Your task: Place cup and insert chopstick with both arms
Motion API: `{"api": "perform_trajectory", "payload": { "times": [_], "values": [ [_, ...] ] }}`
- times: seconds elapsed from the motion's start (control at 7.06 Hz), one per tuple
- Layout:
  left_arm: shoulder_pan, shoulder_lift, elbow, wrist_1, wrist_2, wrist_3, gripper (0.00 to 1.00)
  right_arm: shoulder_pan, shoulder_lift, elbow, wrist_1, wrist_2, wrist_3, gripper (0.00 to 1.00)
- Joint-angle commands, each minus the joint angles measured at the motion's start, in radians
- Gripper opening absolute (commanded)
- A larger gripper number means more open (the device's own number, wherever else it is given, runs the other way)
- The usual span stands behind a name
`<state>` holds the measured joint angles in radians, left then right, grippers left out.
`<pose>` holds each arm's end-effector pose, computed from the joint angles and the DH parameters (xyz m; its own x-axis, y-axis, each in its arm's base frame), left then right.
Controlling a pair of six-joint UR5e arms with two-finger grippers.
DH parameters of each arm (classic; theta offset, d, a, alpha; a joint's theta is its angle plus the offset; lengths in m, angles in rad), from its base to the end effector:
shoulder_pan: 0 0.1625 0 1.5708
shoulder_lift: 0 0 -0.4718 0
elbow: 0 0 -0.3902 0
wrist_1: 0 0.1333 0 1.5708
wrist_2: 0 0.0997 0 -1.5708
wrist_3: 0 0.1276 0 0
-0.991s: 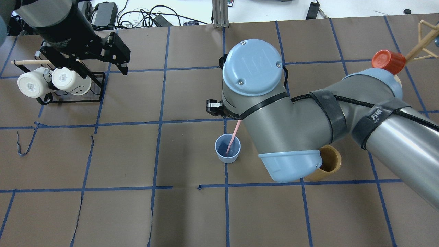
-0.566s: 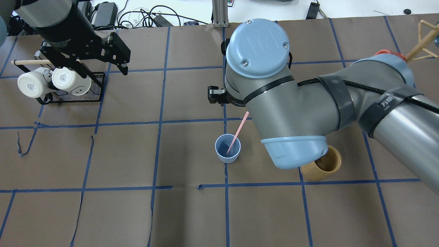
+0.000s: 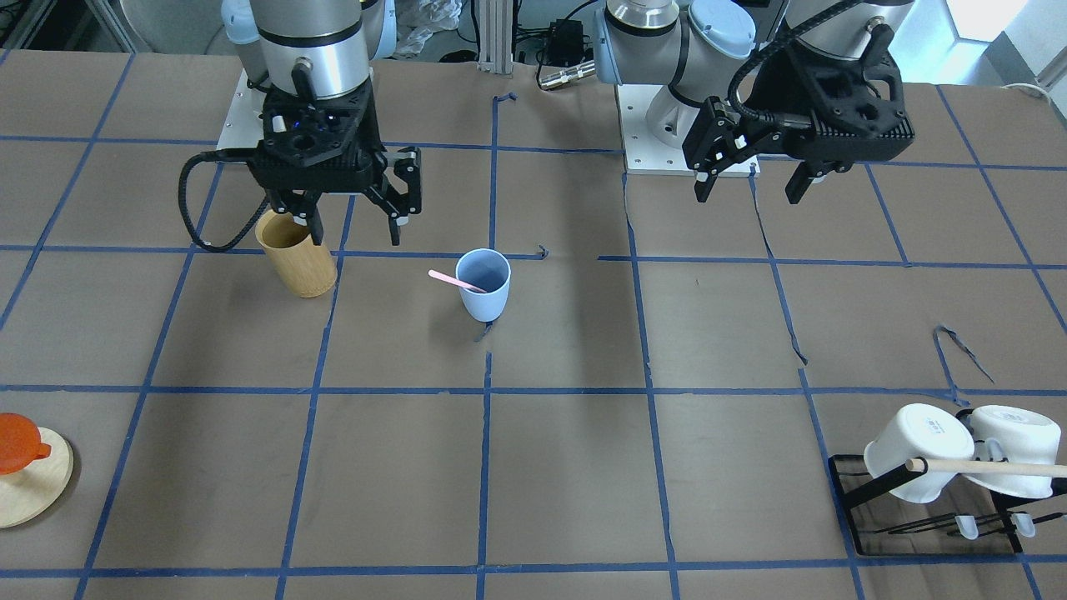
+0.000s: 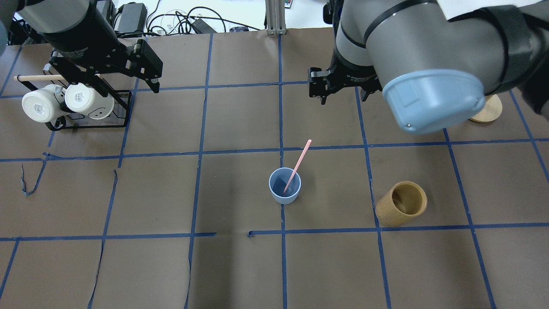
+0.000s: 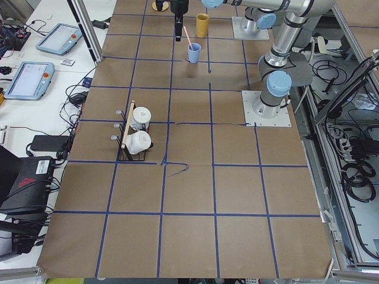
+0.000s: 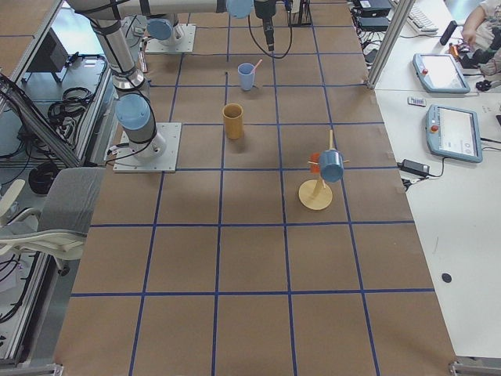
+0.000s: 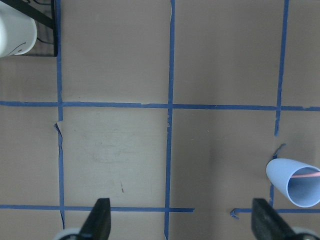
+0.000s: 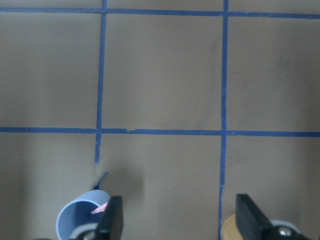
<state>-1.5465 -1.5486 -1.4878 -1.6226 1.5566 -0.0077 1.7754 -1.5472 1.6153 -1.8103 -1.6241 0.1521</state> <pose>-0.1233 -0.4871 0.5531 -0.9994 -0.0312 0.0146 -0.0320 0.9981 -0.0532 0.2296 -0.4838 0.4991 -0.9986 -0.0456 0.0261 -0.0495 0.9830 -0.1765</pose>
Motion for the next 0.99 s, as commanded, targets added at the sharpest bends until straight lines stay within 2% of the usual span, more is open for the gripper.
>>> {"api": "perform_trajectory", "payload": {
  "times": [0.0, 0.28, 0.57, 0.71, 0.85],
  "values": [
    [0.0, 0.001, 0.004, 0.001, 0.0, 0.0, 1.0, -0.071, -0.008, -0.031, 0.058, 0.003, -0.101, 0.84],
    [0.0, 0.002, -0.003, 0.001, 0.0, 0.0, 1.0, -0.079, -0.016, -0.041, 0.112, 0.003, -0.102, 0.86],
    [0.003, 0.002, -0.003, 0.003, 0.0, 0.0, 1.0, -0.166, -0.014, -0.086, 0.207, 0.006, -0.127, 0.86],
    [0.003, 0.002, -0.003, 0.003, 0.003, 0.0, 1.0, -0.184, -0.019, -0.083, 0.209, 0.006, -0.172, 0.86],
    [0.003, 0.002, -0.003, 0.003, 0.003, 0.0, 1.0, -0.186, -0.019, -0.081, 0.209, 0.004, -0.174, 0.91]
  ]
}}
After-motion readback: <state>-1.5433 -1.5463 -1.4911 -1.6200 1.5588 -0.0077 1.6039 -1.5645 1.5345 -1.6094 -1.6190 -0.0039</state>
